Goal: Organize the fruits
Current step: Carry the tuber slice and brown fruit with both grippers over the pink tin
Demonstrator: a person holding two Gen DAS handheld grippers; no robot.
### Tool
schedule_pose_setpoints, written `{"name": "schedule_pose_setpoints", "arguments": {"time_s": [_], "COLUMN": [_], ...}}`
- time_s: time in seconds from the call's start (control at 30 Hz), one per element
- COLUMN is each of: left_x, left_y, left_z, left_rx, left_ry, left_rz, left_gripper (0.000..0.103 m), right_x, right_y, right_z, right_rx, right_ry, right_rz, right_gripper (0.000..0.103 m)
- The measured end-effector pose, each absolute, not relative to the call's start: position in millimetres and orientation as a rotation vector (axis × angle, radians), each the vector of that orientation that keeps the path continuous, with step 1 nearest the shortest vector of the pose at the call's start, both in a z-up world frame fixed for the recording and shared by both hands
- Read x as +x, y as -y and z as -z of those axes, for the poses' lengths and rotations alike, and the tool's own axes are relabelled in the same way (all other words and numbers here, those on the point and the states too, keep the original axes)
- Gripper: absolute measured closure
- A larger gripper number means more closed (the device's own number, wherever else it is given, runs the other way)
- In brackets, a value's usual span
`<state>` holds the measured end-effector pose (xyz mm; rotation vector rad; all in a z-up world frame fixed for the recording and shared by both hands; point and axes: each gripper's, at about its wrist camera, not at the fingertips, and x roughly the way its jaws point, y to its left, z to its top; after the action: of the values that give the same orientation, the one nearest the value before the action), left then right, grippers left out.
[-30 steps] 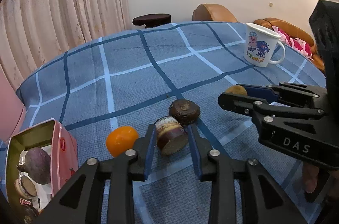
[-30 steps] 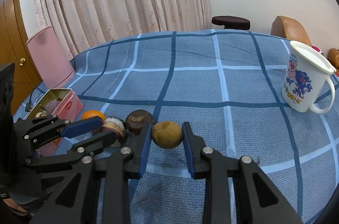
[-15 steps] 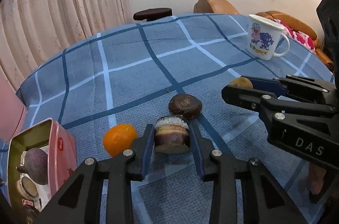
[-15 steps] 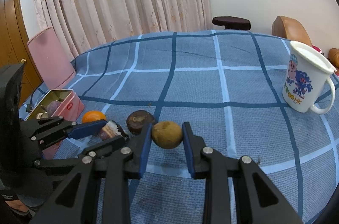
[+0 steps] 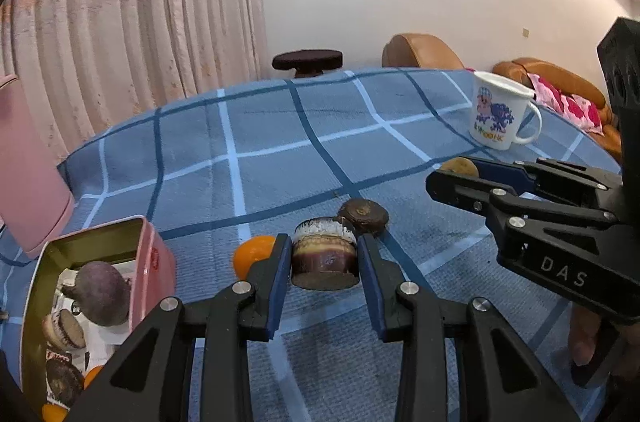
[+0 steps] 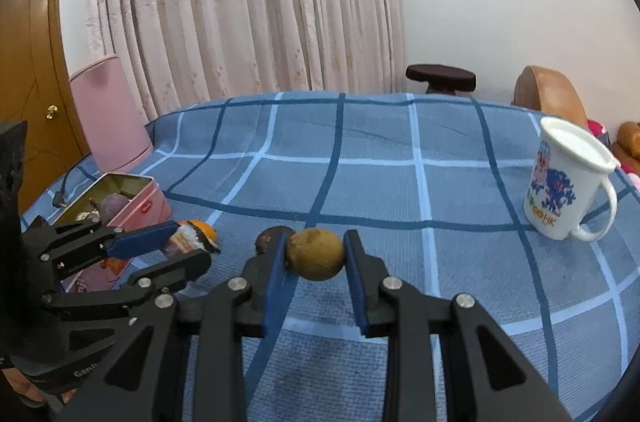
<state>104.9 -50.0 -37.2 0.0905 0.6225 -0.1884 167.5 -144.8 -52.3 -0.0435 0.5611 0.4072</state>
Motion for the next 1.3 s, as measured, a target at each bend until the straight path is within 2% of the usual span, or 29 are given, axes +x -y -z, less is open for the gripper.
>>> {"name": "schedule_pose_setpoints", "arguments": {"time_s": [0.8,1.3], "left_x": [74,47], "left_y": [15,-47], "left_z": [21,3], "left_rx": [0.030,-0.016], "left_ry": [-0.499,-0.495], "left_rz": [0.082,-0.063], "left_gripper": [0.067,0.067], "right_x": [152,141], "right_y": [98,32], "right_z": [46,20], "right_rx": [-0.105,-0.130], "right_ry": [-0.521,-0.482], "right_rz": [-0.467,-0.617], "right_gripper": [0.071,0.071]}}
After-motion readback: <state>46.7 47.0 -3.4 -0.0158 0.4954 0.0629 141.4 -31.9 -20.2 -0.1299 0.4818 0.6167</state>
